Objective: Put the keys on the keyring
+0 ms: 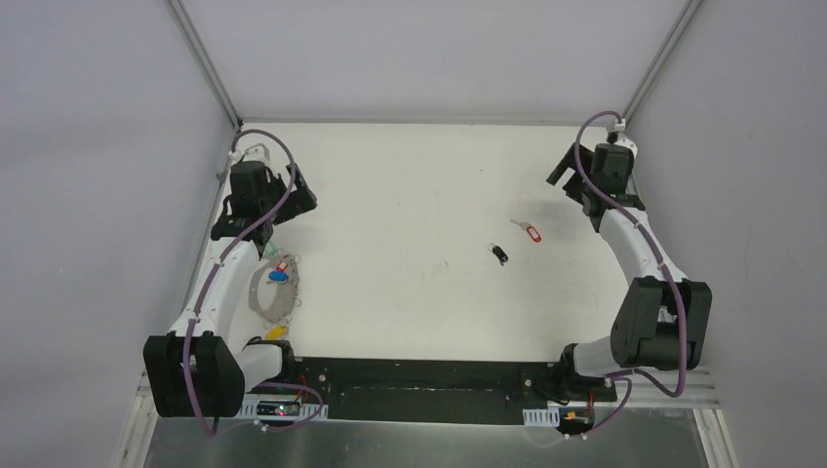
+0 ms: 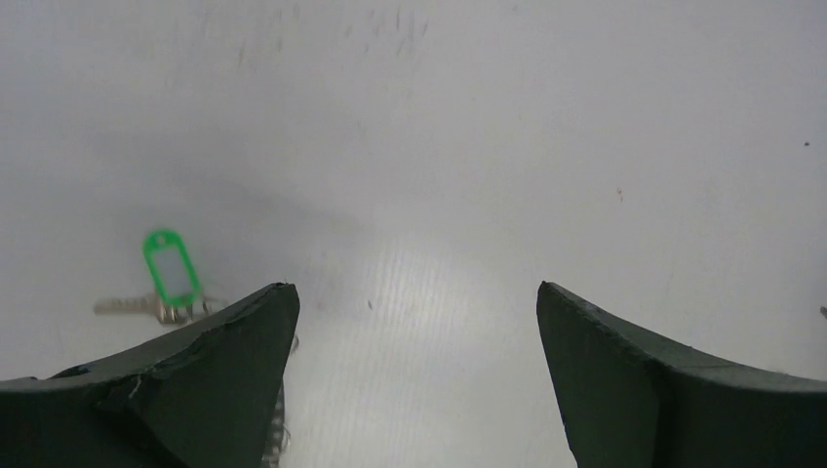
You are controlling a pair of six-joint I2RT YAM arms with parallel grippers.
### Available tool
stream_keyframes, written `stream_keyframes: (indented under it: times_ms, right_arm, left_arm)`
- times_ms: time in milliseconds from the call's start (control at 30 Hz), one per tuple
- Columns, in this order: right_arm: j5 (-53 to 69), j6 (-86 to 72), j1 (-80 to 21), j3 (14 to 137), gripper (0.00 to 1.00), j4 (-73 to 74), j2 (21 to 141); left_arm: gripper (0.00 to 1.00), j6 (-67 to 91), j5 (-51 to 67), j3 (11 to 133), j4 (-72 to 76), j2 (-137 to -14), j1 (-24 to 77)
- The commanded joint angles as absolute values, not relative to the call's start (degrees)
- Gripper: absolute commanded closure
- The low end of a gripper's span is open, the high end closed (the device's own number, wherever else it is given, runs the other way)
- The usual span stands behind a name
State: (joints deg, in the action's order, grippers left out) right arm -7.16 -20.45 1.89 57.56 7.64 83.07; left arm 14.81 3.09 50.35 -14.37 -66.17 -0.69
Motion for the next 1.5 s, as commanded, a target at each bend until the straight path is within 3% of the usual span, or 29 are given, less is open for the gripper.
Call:
stream_keyframes:
  times_ms: [0,100,267,567,800,967,1467]
  right_arm:
    - [7.16,-30.93,3.04,58.58,0.00,31.32,79.71]
    - [17.72,-31.30,3.40,53.91,0.00,32.92,77.45]
    - [28.96,-32.73,3.47,45.22,0.00,33.82,73.06]
    - [38.34,-34.04,3.43,39.21,0.00,31.48,63.87]
    - [41.35,-32.34,3.43,39.87,0.00,34.21,59.63]
    - [44.89,-32.96,3.34,39.07,0.00,34.17,59.02]
    - [46.95,-31.09,3.30,39.47,0.00,37.69,57.22]
  left_arm:
    - [0.06,25.30,6.95,50.71,-33.30,-64.00,-0.42]
    - [0.12,27.20,8.25,49.47,-36.77,-61.68,-0.61]
    - [0.13,30.83,4.60,47.82,-43.95,-60.89,-1.67]
    - [0.10,34.87,-9.65,47.27,-50.61,-68.16,-3.88]
    - [0.09,34.81,-11.76,47.24,-50.45,-75.75,-7.40]
    - [0.01,32.36,-16.77,48.34,-47.47,-76.72,-7.47]
    - [0.01,26.72,8.56,44.11,-38.81,-82.80,-7.36]
